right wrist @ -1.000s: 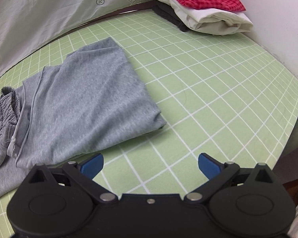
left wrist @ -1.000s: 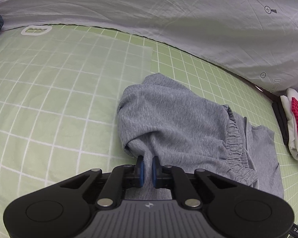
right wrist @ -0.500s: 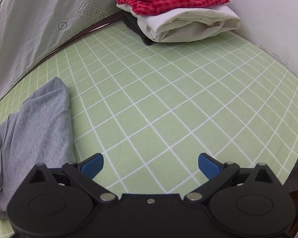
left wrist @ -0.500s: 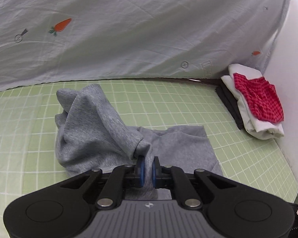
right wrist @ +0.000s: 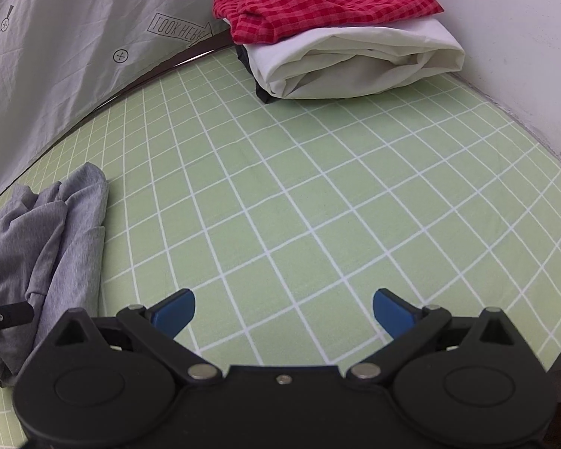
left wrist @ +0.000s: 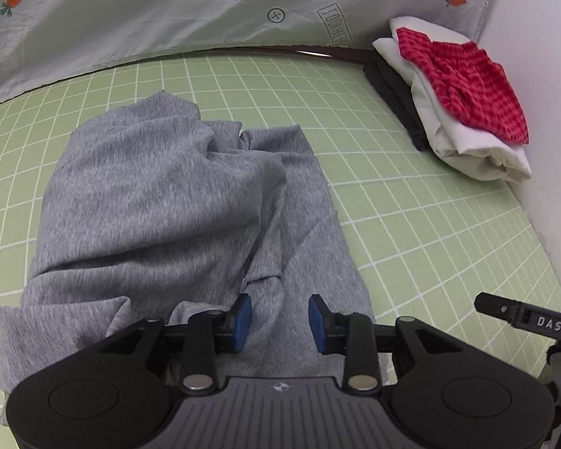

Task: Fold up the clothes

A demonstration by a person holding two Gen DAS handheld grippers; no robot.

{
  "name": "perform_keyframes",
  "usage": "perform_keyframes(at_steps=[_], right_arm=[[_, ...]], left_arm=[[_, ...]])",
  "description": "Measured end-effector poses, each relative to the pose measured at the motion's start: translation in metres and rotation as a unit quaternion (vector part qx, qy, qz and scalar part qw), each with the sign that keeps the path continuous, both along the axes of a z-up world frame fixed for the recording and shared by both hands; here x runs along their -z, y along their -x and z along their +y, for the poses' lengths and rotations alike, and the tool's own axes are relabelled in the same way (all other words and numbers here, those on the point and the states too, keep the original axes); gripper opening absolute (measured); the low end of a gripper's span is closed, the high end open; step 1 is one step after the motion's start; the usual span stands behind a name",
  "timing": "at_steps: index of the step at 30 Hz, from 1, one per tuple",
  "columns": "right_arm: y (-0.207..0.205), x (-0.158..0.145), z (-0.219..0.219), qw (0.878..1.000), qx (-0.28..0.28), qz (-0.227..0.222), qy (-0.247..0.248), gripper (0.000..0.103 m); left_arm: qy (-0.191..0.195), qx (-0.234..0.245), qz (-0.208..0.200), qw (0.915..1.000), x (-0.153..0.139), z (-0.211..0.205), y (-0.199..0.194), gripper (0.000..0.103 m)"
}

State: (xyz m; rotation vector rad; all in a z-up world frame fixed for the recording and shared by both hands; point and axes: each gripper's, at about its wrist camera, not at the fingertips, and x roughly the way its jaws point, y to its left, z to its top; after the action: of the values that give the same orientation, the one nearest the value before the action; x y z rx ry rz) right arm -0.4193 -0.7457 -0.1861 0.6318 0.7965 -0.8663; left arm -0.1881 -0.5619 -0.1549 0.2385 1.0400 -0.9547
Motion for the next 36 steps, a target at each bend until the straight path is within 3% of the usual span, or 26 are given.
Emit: perform_keyframes(at_steps=[3, 7, 10, 14, 18, 20, 24, 30, 31, 32, 33, 34, 36], right_arm=[[-0.017, -0.005, 0.004, 0.999, -0.026, -0.026, -0.001, 0.103], [-0.045, -0.01, 0.014, 0.996, -0.063, -0.066, -0.006, 0.103], [-0.07, -0.011, 0.025, 0.99, -0.092, -0.106, -0.022, 0.1], [-0.1, -0.006, 0.038, 0.979, -0.125, -0.151, -0.06, 0.087], [-0.127, 0.015, 0.039, 0.951, -0.121, -0.233, -0.163, 0.062], [-0.137, 0.027, 0.038, 0.939, -0.106, -0.253, -0.208, 0.058], [-0.149, 0.04, 0.039, 0.944, -0.073, -0.244, -0.211, 0.057], [-0.163, 0.051, 0.039, 0.936, -0.074, -0.253, -0.233, 0.056], [-0.165, 0.05, 0.04, 0.936, -0.081, -0.25, -0.233, 0.053], [-0.167, 0.05, 0.041, 0.935, -0.089, -0.249, -0.234, 0.039], [-0.167, 0.051, 0.041, 0.934, -0.093, -0.25, -0.238, 0.016], [-0.168, 0.05, 0.041, 0.933, -0.095, -0.252, -0.24, 0.008], [-0.163, 0.04, 0.037, 0.932, -0.096, -0.264, -0.231, 0.007]], left_arm=[[0.034, -0.021, -0.015, 0.9991, -0.026, 0.019, -0.003, 0.051], [0.056, -0.075, -0.029, 0.9952, -0.047, 0.048, -0.021, 0.055], [0.031, -0.114, -0.045, 0.9919, -0.049, 0.067, -0.04, 0.056], [-0.009, -0.146, -0.043, 0.9883, -0.039, 0.093, -0.065, 0.056], [-0.028, -0.144, -0.033, 0.9886, -0.029, 0.111, -0.088, 0.056], [-0.035, -0.134, -0.032, 0.9898, -0.027, 0.113, -0.097, 0.056], [-0.049, -0.096, -0.041, 0.9933, -0.019, 0.106, -0.11, 0.056], [-0.057, -0.056, -0.024, 0.9965, -0.009, 0.092, -0.12, 0.056], [-0.058, -0.052, -0.023, 0.9967, -0.007, 0.091, -0.118, 0.056], [-0.058, -0.051, -0.024, 0.9967, -0.005, 0.091, -0.115, 0.056], [-0.058, -0.053, -0.025, 0.9966, -0.004, 0.092, -0.114, 0.056], [-0.057, -0.054, -0.026, 0.9966, -0.003, 0.092, -0.113, 0.056], [-0.05, -0.068, -0.016, 0.9963, -0.003, 0.094, -0.115, 0.056]])
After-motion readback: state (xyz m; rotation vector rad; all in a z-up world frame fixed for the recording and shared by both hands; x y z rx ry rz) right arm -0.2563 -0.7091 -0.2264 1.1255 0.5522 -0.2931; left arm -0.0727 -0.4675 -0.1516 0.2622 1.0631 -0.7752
